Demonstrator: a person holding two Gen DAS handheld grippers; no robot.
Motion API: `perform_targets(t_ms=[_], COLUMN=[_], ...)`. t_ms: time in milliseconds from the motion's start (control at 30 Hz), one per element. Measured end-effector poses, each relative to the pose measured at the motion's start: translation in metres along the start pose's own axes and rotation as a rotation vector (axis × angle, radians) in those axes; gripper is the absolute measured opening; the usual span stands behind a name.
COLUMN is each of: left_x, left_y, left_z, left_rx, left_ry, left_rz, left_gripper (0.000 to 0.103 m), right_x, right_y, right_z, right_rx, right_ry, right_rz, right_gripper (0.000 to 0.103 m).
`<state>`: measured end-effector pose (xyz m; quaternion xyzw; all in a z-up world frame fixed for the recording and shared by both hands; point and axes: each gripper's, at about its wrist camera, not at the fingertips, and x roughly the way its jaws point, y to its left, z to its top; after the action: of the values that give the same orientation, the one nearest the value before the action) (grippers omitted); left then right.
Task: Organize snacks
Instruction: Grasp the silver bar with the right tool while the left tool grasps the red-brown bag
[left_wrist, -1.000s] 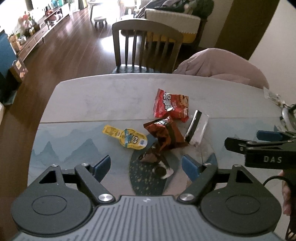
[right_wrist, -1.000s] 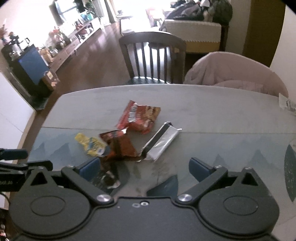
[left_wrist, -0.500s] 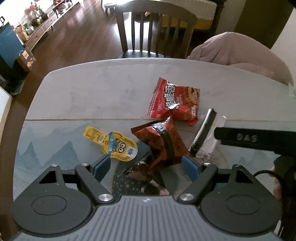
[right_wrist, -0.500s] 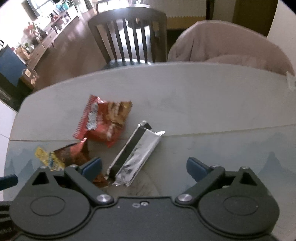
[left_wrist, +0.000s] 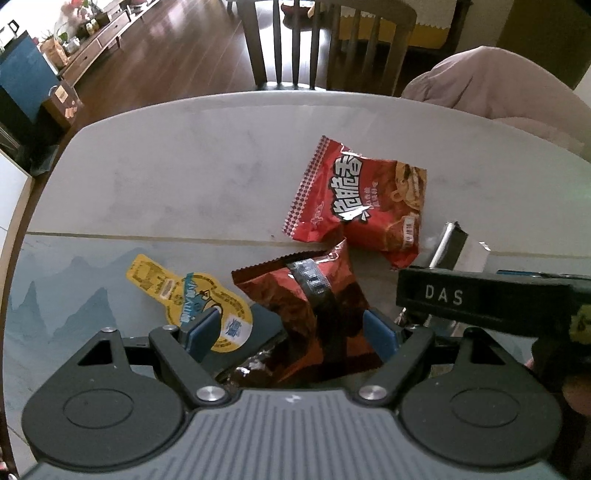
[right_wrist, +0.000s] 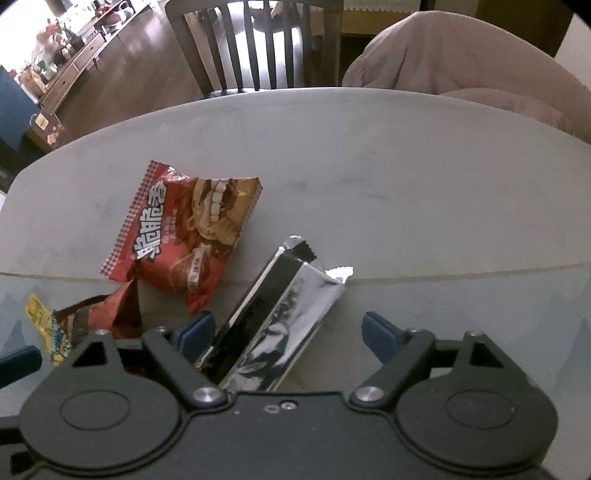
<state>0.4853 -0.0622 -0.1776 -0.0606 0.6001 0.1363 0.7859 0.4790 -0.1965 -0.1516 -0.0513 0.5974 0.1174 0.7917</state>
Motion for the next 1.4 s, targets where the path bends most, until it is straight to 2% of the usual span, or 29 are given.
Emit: perform_targets(t_ms=[300, 467, 667, 733, 800, 867, 967, 1133, 1233, 1400], left_x=[0.022, 0.029, 0.033, 0.036, 0.033, 0.034, 0.03, 0.018, 0.01, -0.007], left_y=[-0.004, -0.011, -0.017, -0.018, -0.017, -0.016, -0.011, -0.006, -0.002, 0.007], left_z=[0.001, 0.0, -0.004, -0.003, -0.005, -0.005, -0.005, -0.009, -0.011, -0.018], left_rx=[0.01, 0.041, 0.074, 0.07, 0.055, 0.051, 0.038, 0.048, 0.051, 0.047], left_ry=[0.023, 0.038, 0.042, 0.052, 0.046, 0.047, 0.033, 0.009, -0.008, -0.031], left_rz=[-0.033, -0.046, -0.045, -0.055, -0.081, -0.08, -0.098, -0.119, -0.133, -0.153], left_gripper=[0.084, 0.084, 0.083, 0.075, 0.061, 0.058, 0.05, 0.049, 0.049, 0.049], right_x=[0.001, -0.002, -0.009, -0.01, -0.01, -0.012, -0.015, -0.022, -0.032, -0.048], right_y=[0.013, 0.007, -0.008, -0.012, -0.018, -0.021, -0.031, -0.044, -0.049, -0.049], right_z=[-0.005, -0.013, -0.026, -0.033, -0.037, -0.041, -0.044, -0.057, -0.066, -0.075], right_rx=[-0.043, -0.059, -0.065, -0.064, -0.049, -0.052, -0.037, 0.003, 0.016, 0.022], right_ry=[-0.02, -0.03, -0.04, -0.042, -0.041, -0.046, -0.047, -0.05, -0.063, -0.075], right_rz=[-0.055, -0.092, -0.089, -0.086, -0.081, -0.082, -0.056, -0.013, 0.01, 0.022], right_gripper=[0.083, 0.074, 0.068, 0.067, 0.064, 0.057, 0.056, 0.056, 0.049, 0.046])
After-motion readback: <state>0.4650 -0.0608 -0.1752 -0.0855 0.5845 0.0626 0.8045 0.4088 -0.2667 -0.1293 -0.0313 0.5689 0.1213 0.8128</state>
